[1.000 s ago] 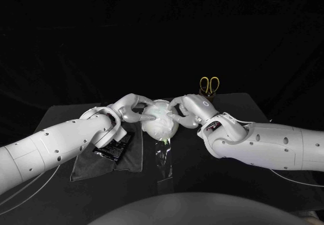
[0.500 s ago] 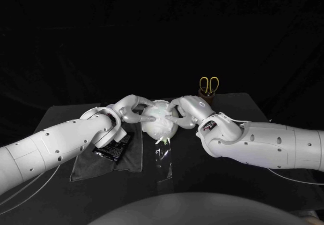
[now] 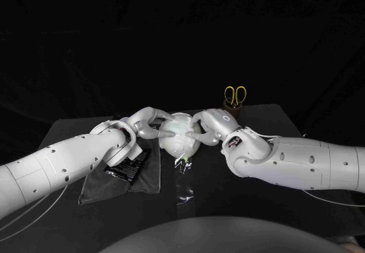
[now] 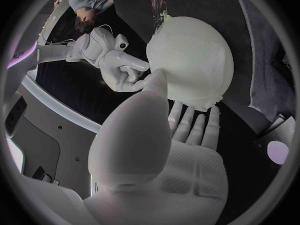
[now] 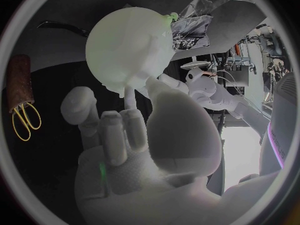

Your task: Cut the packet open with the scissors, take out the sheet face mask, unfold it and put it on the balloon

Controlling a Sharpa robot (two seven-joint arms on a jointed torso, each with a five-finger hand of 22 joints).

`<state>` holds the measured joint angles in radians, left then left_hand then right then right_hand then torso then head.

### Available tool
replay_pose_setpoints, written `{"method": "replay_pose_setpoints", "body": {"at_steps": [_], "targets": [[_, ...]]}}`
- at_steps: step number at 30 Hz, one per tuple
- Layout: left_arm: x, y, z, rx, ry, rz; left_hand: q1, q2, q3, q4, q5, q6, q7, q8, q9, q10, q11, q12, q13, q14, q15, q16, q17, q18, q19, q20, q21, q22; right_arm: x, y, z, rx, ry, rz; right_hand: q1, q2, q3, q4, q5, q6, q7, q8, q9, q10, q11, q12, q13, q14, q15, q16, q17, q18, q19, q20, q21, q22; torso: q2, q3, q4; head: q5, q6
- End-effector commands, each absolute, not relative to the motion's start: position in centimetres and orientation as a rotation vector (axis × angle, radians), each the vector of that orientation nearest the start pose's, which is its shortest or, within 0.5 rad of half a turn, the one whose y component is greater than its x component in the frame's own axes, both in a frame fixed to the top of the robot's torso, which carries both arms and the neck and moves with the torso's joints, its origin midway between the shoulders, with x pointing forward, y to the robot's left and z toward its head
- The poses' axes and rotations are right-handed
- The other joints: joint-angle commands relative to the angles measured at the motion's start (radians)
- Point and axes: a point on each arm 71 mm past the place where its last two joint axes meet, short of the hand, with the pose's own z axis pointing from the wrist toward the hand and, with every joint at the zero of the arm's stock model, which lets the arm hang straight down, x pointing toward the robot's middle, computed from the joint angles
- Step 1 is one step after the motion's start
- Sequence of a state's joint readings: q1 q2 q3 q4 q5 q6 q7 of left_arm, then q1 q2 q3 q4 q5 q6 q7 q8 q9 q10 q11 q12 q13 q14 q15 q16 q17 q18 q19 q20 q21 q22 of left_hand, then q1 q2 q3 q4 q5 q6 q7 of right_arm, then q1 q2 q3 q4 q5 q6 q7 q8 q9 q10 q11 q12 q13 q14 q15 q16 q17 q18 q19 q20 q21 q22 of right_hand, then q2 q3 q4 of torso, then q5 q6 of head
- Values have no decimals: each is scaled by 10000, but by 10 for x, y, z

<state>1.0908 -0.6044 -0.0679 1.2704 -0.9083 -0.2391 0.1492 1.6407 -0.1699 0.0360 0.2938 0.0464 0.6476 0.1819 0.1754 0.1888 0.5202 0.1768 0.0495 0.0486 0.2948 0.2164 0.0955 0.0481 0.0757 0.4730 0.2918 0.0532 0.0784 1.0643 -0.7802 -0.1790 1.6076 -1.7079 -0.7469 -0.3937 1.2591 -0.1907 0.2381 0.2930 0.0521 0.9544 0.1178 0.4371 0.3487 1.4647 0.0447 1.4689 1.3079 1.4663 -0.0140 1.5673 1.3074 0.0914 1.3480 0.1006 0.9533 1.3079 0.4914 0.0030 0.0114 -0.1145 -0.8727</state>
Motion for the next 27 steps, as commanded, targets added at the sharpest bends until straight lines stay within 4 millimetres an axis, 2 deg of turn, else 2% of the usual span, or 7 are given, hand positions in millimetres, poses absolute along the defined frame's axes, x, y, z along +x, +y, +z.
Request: {"method": "replay_pose_setpoints", "body": {"at_steps": [1, 10, 11, 14, 16, 18, 27], "targets": [[492, 139, -265, -2502, 18895, -11183, 36, 26, 23, -2, 21, 85, 273, 8, 16, -20, -13, -26, -8, -14, -23, -46, -6, -146, -76, 13, -11, -16, 421, -160, -260, -752, 15130, 5370, -102, 36, -134, 12, -12, 68, -12, 74, -13, 136, 9, -22, 1626, 1045, 39, 35, 2634, 159, -76, -25, -39, 1200, 8, 2, 7, -1, 1], [492, 140, -265, -2527, 18905, -11173, 36, 46, 33, -4, 21, 97, 273, 14, 20, -28, -14, -25, -8, -2, -25, -44, -3, -146, -78, 13, -9, -18, 420, -158, -262, -825, 15231, 5280, 189, 367, -140, -35, 35, 117, -79, 195, -39, 220, -49, 70, 1710, 1045, -8, 35, 2634, 147, -22, -59, 53, 1226, -6, -2, 5, 19, 1], [492, 140, -265, -2532, 18907, -11167, 36, 46, 33, -4, 21, 97, 273, 14, 20, -28, -14, -25, -8, -2, -25, -44, -3, -146, -78, 13, -9, -18, 420, -158, -262, -830, 15215, 5275, 549, 508, 60, -102, 73, 133, -120, 234, -55, 265, -86, 117, 1755, 1045, -41, 35, 2634, 140, 8, -83, 106, 1240, -7, -1, 5, 17, 1], [492, 140, -265, -2551, 18917, -11161, 36, 46, 33, -4, 21, 97, 273, 14, 20, -28, -14, -25, -8, -2, -25, -44, -3, -146, -78, 13, -9, -18, 420, -158, -261, -827, 15156, 5288, 853, 597, 270, -156, 80, 140, -148, 260, -76, 288, -114, 141, 1778, 1045, -69, 35, 2634, 133, 32, -107, 149, 1252, -7, 1, 5, 13, 1], [492, 141, -265, -2589, 18929, -11160, 36, 46, 33, -4, 21, 97, 273, 14, 20, -28, -14, -25, -8, -2, -25, -44, -3, -146, -78, 13, -9, -18, 420, -158, -261, -832, 15086, 5308, 1500, 799, 809, -411, 34, 234, -240, 344, -89, 416, -207, 278, 1912, 1045, -145, 35, 2634, 102, 127, -167, 358, 1301, -4, -3, 1, 16, 1], [492, 141, -265, -2613, 18939, -11158, 39, 66, 46, -6, 21, 98, 274, 16, 20, -30, -14, -25, -8, 2, -26, -45, -2, -145, -83, 13, -7, -21, 420, -158, -260, -830, 15016, 5335, 1839, 856, 1183, -605, 19, 275, -286, 395, -97, 481, -249, 345, 1979, 1045, -198, 35, 2634, 85, 179, -215, 466, 1326, -1, 0, -2, 19, 1], [492, 142, -266, -2655, 18992, -11136, 39, 66, 46, -6, 21, 98, 274, 16, 20, -30, -14, -25, -8, 2, -26, -45, -2, -145, -83, 13, -7, -21, 418, -158, -258, -889, 14793, 5458, 2261, 762, 2021, -1115, 14, 339, -357, 669, -15, 706, -324, 582, 2212, 1045, -260, 35, 2634, 11, 358, -310, 890, 1420, 0, 4, -6, 8, 1]]}}
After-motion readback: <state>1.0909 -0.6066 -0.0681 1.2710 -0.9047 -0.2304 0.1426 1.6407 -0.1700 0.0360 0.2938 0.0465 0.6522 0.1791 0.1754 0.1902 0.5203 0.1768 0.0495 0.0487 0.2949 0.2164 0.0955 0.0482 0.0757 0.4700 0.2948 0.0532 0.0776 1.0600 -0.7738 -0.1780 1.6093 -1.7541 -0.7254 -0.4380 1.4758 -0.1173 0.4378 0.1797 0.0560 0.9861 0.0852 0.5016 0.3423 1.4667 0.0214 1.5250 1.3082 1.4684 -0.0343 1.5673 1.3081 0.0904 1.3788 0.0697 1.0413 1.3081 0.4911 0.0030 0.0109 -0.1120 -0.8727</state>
